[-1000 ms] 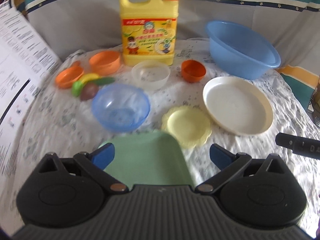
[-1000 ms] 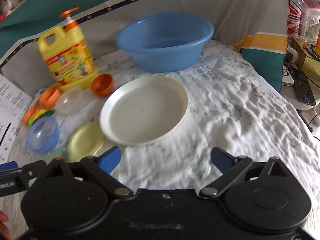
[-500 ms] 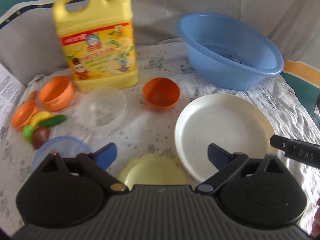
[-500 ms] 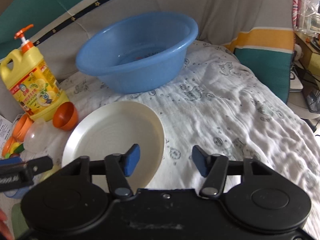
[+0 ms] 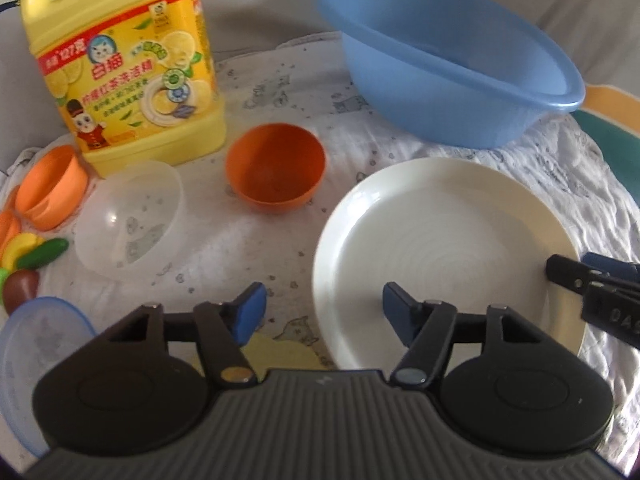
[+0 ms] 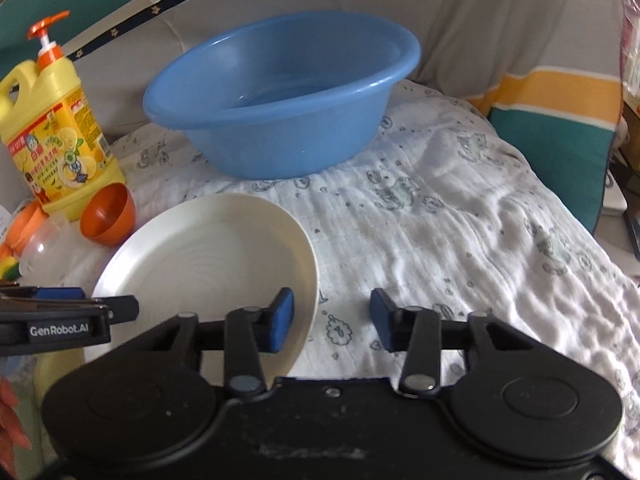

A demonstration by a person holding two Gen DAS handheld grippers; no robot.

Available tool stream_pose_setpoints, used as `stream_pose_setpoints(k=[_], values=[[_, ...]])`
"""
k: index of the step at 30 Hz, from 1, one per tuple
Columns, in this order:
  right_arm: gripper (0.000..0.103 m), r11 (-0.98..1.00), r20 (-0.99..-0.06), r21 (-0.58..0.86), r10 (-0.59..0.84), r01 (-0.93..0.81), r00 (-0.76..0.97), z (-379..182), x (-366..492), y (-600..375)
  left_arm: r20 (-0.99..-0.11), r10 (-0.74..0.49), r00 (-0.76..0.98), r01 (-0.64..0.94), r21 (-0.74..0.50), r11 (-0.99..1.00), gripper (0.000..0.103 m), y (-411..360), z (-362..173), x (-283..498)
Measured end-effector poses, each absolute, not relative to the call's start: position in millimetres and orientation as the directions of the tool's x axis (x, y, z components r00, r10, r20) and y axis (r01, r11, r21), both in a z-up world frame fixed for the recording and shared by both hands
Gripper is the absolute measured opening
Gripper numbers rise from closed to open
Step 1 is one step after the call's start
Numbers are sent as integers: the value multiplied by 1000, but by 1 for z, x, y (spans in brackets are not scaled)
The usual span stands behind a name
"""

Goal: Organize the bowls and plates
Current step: 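Move the left gripper to the white round plate rim and close it, then lift the white plate with the left gripper and carry it toward the green tray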

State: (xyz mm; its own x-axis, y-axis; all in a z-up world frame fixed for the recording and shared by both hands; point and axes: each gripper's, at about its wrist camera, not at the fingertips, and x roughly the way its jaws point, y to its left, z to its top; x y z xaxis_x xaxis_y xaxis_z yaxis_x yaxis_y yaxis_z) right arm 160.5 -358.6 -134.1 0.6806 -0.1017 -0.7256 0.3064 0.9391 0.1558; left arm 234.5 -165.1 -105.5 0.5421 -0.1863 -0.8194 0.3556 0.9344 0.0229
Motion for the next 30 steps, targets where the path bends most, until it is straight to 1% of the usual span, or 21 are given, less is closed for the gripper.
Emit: stream_pose_setpoints(k=[1,3,5,6,7,8,12,21,30], values=[[41,943,-722,148,-103,298,684,-135,162,-356,-818,-199,539,363,12,932,58,-166,-106,234],[41,950,-714,130,-108,283,692,-136,166,-350,-818,-231,527,388,-10,921,46,-171,-105,233],[41,954,-709,123,-110,275,697,-136,170,-346,-815,-226,534,404,11,915,47,-177,-105,230],[39,953,-708,125,-108,275,698,-136,171,-344,-813,-226,536,405,13,914,47,-179,-105,229],[35,954,-709,136,-95,268,699,-135,172,-342,-813,-229,535,405,9,914,47,-179,-105,229],[35,953,-712,126,-106,274,695,-134,173,-339,-812,-227,537,402,10,916,46,-179,-105,228],[34,948,-722,131,-111,291,683,-130,170,-338,-817,-214,536,386,12,922,41,-178,-102,226],[34,940,-720,167,-90,298,688,-109,139,-341,-804,-210,557,386,26,922,39,-174,-78,198],[34,942,-701,219,-28,253,712,-68,96,-318,-789,-203,580,357,22,934,39,-134,-38,155]])
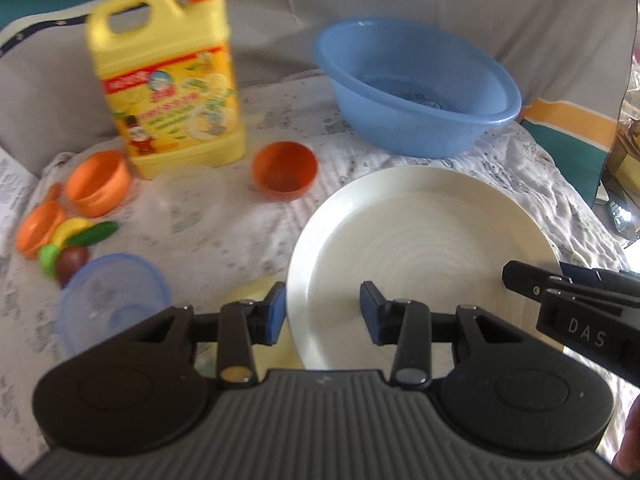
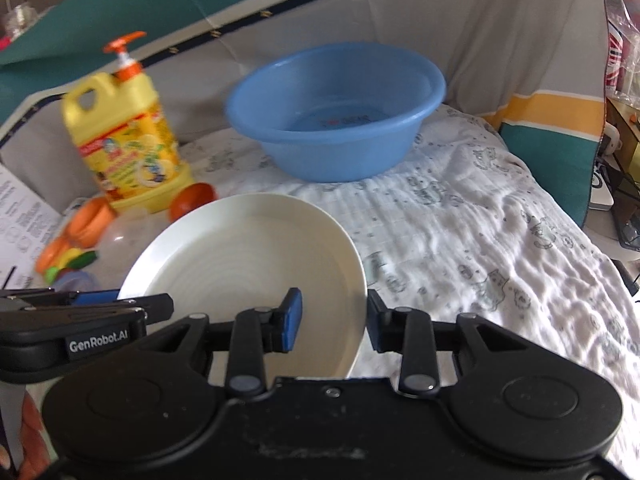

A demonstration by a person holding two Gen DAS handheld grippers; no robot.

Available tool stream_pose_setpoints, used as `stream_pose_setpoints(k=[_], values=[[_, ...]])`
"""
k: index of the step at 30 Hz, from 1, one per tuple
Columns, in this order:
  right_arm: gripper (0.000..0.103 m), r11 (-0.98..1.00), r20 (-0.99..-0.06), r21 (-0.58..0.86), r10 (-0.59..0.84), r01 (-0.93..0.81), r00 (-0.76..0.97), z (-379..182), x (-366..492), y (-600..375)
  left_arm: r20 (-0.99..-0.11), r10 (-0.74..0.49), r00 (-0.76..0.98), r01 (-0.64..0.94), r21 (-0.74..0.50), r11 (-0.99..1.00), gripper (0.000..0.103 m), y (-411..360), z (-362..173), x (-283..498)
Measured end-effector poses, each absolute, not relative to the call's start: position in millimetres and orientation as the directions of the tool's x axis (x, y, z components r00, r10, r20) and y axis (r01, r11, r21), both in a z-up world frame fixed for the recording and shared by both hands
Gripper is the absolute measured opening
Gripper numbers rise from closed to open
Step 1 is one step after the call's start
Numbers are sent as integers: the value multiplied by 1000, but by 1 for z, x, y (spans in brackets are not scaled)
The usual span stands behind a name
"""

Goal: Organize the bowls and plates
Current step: 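Lift the white plate with the left gripper and carry it toward the green tray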

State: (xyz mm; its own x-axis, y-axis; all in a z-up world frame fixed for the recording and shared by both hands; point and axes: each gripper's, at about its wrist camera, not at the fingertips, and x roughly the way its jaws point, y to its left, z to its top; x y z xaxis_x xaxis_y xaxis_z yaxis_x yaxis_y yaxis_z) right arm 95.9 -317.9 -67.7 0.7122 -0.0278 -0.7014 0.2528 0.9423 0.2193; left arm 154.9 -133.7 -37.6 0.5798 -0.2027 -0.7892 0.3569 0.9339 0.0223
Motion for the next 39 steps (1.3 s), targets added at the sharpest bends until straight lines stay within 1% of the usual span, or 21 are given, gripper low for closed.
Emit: stream_pose_setpoints(k=[9,18,26,30,34,39], values=[[34,957,-690,254,78,140,719,-27,60,-252,-770,-150,620,253,15,967,39,-54,-2,104],[34,964,-704,266,203,-13,681,-9,32,-159,-764,-73,641,118,4,993,40,47,8,53],[34,959,-742,236,282,-156,608,-12,18,-72,-771,-5,637,6,-3,1000,40,130,-5,11],[34,952,-769,223,305,-212,562,-23,15,-42,-785,19,619,-39,-7,999,40,164,-18,-5],[34,945,-802,207,313,-255,508,-40,12,-17,-803,33,595,-68,-10,998,40,191,-36,-15],[34,941,-831,199,310,-275,461,-56,8,0,-820,23,571,-66,-19,998,40,205,-55,-13]])
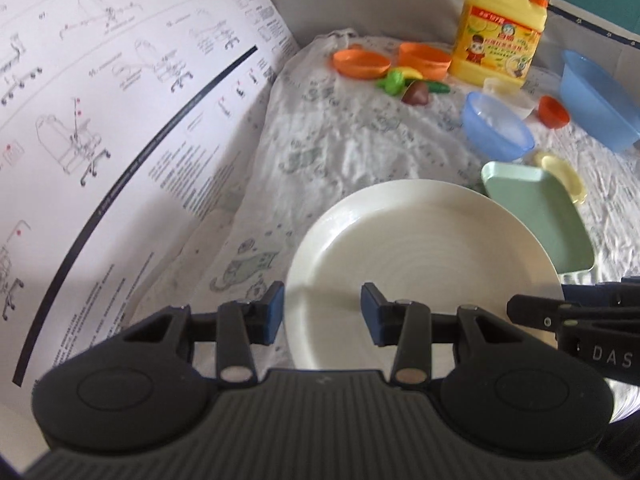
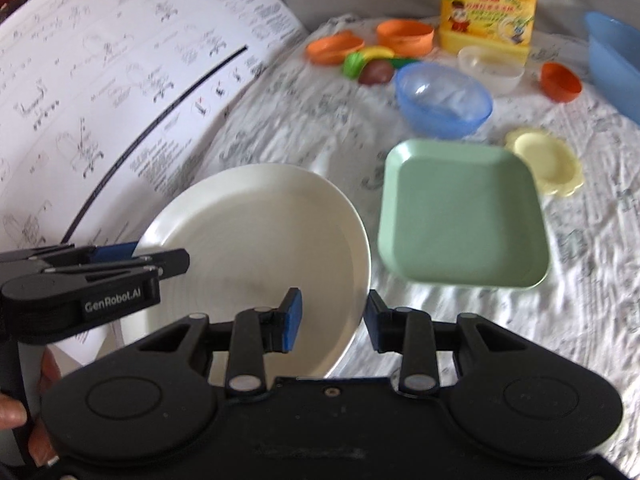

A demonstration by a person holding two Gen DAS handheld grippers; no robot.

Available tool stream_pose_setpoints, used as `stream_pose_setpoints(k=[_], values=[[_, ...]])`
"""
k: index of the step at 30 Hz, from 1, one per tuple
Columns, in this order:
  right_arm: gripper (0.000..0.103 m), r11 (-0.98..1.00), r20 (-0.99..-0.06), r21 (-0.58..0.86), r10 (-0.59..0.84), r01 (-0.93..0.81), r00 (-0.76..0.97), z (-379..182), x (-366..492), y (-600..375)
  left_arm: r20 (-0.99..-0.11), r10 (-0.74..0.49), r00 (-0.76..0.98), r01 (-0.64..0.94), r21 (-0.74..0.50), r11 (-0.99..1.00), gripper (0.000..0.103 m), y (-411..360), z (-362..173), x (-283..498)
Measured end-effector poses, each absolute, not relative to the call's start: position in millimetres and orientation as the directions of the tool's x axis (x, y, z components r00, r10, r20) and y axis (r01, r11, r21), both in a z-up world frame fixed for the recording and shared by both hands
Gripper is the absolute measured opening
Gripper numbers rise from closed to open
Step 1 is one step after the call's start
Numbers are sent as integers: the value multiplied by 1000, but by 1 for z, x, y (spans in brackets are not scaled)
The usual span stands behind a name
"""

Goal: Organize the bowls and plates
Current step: 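Lift the white plate with the left gripper and carry it toward the green tray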

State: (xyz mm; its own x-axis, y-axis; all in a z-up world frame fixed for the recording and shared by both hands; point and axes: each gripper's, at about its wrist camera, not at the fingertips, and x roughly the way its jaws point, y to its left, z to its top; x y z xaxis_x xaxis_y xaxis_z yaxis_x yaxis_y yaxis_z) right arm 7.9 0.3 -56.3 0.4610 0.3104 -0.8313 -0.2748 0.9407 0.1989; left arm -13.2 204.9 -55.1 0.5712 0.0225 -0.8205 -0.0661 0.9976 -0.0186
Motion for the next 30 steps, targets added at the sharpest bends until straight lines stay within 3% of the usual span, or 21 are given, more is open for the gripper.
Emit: stream_pose_setpoints(k=[11,16,19,21,22,24,26,30], values=[[35,946,-865,201,293,-254,408,-84,17,1,-846,-3,533,-56,-39,998,40,206,-87,0],[37,942,-862,210,305,-261,406,-90,17,0,-845,4,534,-46,-25,999,45,200,-91,1],[47,937,-855,228,323,-266,405,-90,16,-3,-845,-1,534,-54,-35,998,50,201,-91,1],[64,933,-851,237,333,-269,406,-89,14,-7,-847,-1,531,-61,-39,997,68,203,-92,0],[75,933,-849,241,337,-268,407,-88,13,-9,-846,1,533,-64,-39,997,72,203,-92,0],[83,931,-841,252,346,-264,415,-85,12,-14,-838,13,546,-75,-34,997,93,204,-90,-1],[95,929,-836,264,354,-258,419,-83,11,-21,-824,26,566,-94,-33,995,103,205,-85,-2],[101,928,-825,287,366,-239,431,-80,7,-37,-809,31,587,-118,-48,992,103,207,-75,2]])
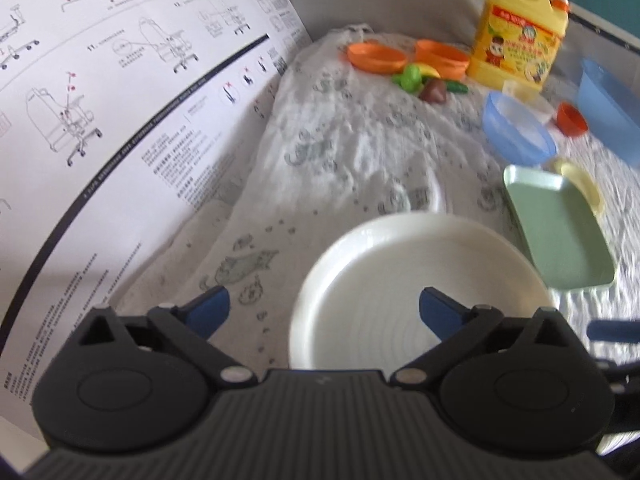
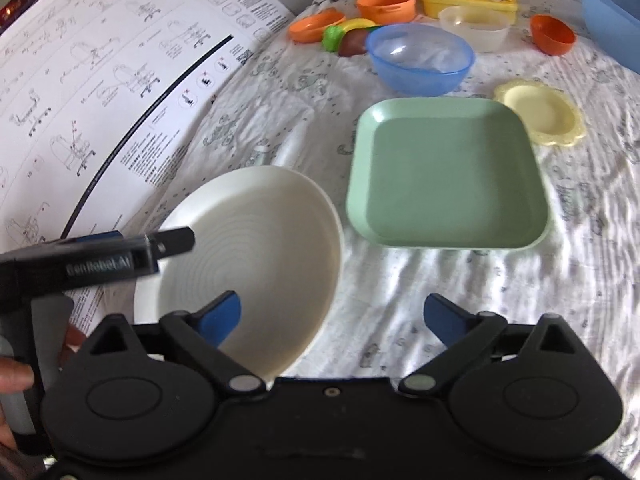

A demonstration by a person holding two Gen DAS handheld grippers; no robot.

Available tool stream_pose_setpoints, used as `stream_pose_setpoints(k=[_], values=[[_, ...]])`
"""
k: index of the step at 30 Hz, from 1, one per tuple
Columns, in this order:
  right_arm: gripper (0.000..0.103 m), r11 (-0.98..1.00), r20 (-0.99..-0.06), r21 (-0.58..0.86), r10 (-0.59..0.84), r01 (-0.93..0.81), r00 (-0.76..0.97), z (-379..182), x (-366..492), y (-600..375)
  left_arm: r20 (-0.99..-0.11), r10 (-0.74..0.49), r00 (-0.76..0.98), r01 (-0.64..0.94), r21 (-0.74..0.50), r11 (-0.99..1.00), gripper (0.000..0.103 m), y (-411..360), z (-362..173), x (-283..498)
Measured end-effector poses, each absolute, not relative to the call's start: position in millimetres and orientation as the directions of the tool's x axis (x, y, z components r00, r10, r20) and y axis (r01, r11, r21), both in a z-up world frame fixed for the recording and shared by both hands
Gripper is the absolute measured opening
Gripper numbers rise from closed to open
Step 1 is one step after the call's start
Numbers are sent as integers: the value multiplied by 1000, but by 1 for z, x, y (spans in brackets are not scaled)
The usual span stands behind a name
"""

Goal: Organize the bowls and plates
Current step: 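Lift the white plate with the left gripper and carry it toward the green tray, then grasp the pale green square tray rim with the right gripper while the left holds the plate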

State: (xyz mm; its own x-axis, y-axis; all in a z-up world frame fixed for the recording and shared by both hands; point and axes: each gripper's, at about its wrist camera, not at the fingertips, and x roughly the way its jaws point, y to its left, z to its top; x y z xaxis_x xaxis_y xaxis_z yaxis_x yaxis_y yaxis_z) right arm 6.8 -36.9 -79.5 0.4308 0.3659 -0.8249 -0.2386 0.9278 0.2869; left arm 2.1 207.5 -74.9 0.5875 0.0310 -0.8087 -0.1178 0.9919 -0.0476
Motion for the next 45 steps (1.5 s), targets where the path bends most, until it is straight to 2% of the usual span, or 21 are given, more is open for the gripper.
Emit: stream_pose_setpoints(k=[13,24,33,34,38,43,45], values=[[103,952,-747,217,303,-214,592,-62,-8,-87,-778,-9,629,-51,-52,997,103,166,-54,20],[102,975,-769,222,182,-11,612,-61,19,-151,-772,-74,632,55,-50,997,103,113,-54,51],[76,957,-770,288,211,33,602,-75,50,-172,-791,-103,603,125,-34,992,103,77,-72,81],[70,955,-770,294,218,30,600,-77,53,-170,-794,-107,598,131,-35,991,103,74,-74,84],[55,953,-773,301,236,14,589,-84,68,-164,-800,-132,585,164,-43,986,92,66,-79,90],[44,948,-778,317,268,-13,568,-91,77,-155,-817,-162,554,198,-60,978,77,60,-87,96],[42,948,-780,319,275,-21,562,-94,79,-154,-825,-175,537,207,-73,976,67,59,-91,97]])
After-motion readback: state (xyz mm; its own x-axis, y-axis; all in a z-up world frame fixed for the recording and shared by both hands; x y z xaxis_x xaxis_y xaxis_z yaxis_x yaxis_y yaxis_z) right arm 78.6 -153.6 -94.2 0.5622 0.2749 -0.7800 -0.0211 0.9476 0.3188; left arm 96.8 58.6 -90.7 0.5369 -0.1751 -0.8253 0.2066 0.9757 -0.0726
